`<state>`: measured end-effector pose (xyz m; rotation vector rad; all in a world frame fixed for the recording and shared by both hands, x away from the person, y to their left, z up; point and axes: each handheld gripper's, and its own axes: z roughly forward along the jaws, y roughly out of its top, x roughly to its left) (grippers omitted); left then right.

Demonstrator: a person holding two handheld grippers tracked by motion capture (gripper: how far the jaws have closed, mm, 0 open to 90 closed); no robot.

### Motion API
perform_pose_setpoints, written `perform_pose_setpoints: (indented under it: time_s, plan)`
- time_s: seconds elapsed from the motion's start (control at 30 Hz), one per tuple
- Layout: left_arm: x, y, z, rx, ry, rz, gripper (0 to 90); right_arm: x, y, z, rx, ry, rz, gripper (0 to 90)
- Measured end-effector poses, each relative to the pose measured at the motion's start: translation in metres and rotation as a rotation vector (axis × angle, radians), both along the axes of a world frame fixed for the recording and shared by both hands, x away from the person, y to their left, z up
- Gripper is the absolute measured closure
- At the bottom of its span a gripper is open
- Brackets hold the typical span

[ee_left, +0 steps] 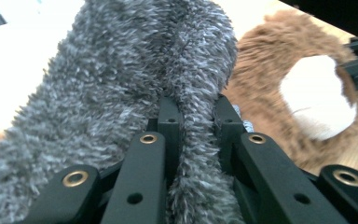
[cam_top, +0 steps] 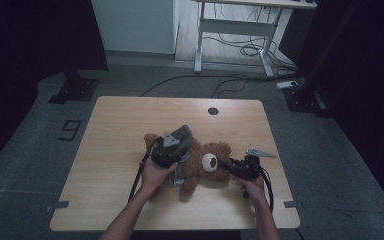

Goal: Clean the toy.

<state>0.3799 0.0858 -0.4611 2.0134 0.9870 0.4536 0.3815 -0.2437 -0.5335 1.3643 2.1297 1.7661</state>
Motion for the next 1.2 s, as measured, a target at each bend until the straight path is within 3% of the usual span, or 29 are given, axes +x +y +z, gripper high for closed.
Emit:
perform_pose_setpoints:
  time_s: [0.1, 0.23, 0.37, 0.43, 0.5, 0.6, 0.7, 0.8, 0.9, 1.03, 1.2]
  plan:
    - [0.001, 0.022, -0.003, -0.025, 0.014, 0.046, 77.5, 0.000, 0.000, 0.000, 0.002, 0.000, -0.001, 53.7]
    - [0.004, 0.046, -0.011, -0.010, 0.041, 0.109, 77.7, 0.000, 0.000, 0.000, 0.004, 0.005, -0.004, 53.6]
    - [0.004, 0.062, -0.023, 0.001, 0.076, 0.139, 77.6, 0.000, 0.000, -0.001, 0.013, 0.009, -0.013, 53.7]
    - [0.002, 0.065, -0.016, 0.033, 0.071, 0.136, 77.5, 0.000, 0.002, -0.001, 0.015, 0.011, -0.018, 53.7]
    - [-0.003, 0.067, 0.001, 0.010, 0.039, 0.132, 77.5, 0.001, 0.002, 0.000, 0.011, 0.012, -0.019, 53.7]
    - [-0.010, 0.056, 0.024, -0.017, 0.001, 0.083, 77.5, 0.001, 0.001, 0.000, 0.016, 0.018, -0.022, 53.8]
    - [-0.015, 0.028, 0.034, -0.031, -0.024, 0.011, 77.4, 0.001, 0.004, 0.000, 0.011, 0.016, -0.036, 53.9]
    - [-0.013, -0.005, 0.028, 0.005, -0.018, -0.046, 77.3, 0.001, 0.009, 0.001, -0.001, 0.005, -0.044, 53.9]
    - [-0.001, -0.026, 0.006, 0.042, 0.032, -0.054, 77.2, 0.001, 0.012, 0.001, -0.002, 0.003, -0.053, 53.3]
    - [0.001, -0.024, -0.003, 0.032, 0.014, -0.047, 77.7, 0.000, 0.010, 0.004, 0.006, -0.007, -0.060, 42.9]
    - [0.002, -0.015, -0.005, 0.024, 0.024, -0.050, 77.9, -0.007, 0.006, 0.017, -0.039, -0.055, -0.069, 31.4]
